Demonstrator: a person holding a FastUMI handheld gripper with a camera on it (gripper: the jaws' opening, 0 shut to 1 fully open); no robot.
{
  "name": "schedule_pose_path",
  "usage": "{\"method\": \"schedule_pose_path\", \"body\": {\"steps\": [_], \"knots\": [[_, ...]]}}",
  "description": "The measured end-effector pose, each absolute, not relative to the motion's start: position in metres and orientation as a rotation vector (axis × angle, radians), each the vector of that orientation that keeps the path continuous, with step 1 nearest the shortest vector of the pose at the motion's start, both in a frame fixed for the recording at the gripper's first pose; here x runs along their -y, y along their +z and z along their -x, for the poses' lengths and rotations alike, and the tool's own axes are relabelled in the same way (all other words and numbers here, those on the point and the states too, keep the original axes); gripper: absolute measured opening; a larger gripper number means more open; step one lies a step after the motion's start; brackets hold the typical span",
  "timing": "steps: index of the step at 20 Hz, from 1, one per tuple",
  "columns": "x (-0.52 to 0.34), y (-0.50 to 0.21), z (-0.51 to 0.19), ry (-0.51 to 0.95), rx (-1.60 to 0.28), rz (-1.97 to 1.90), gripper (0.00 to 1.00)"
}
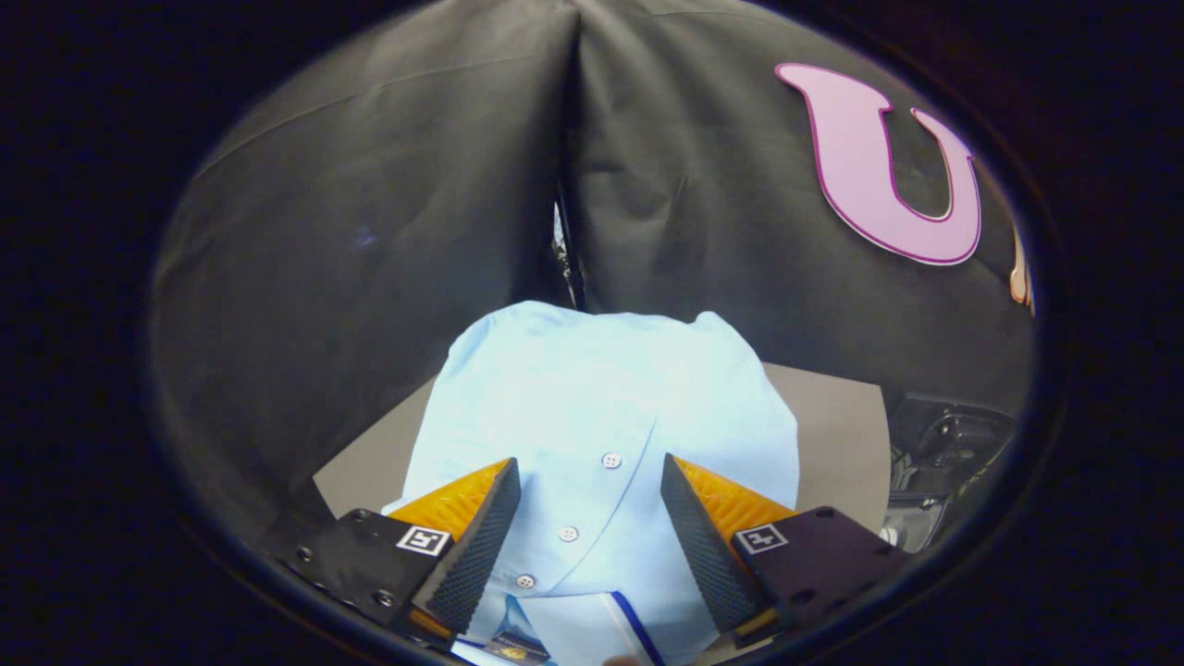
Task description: Put the clothes into the washing machine and then close the washing machine lid.
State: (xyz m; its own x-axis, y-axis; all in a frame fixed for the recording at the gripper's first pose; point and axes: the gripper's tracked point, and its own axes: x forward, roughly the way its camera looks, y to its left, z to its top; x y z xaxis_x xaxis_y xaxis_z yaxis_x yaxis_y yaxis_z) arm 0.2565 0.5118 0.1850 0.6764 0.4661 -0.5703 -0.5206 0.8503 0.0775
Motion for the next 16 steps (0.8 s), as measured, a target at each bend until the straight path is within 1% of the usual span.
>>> {"method": "schedule_pose_path", "body": {"steps": [3, 5, 8, 9, 12, 14, 16], "knots": [[-0.5117, 0.1824, -0.2556, 0.538, -0.585, 0.215, 0.95], [-0.5140, 0.1813, -0.2527, 0.545, -0.590, 0.224, 0.92], [-0.5151, 0.1802, -0.2535, 0.547, -0.592, 0.215, 0.67], [-0.5153, 0.1792, -0.2546, 0.550, -0.592, 0.216, 0.67], [-0.5144, 0.1805, -0.2548, 0.532, -0.598, 0.190, 0.26], [-0.5134, 0.1814, -0.2570, 0.519, -0.593, 0.183, 0.26], [-0.5133, 0.1816, -0.2558, 0.524, -0.592, 0.178, 0.06]]}}
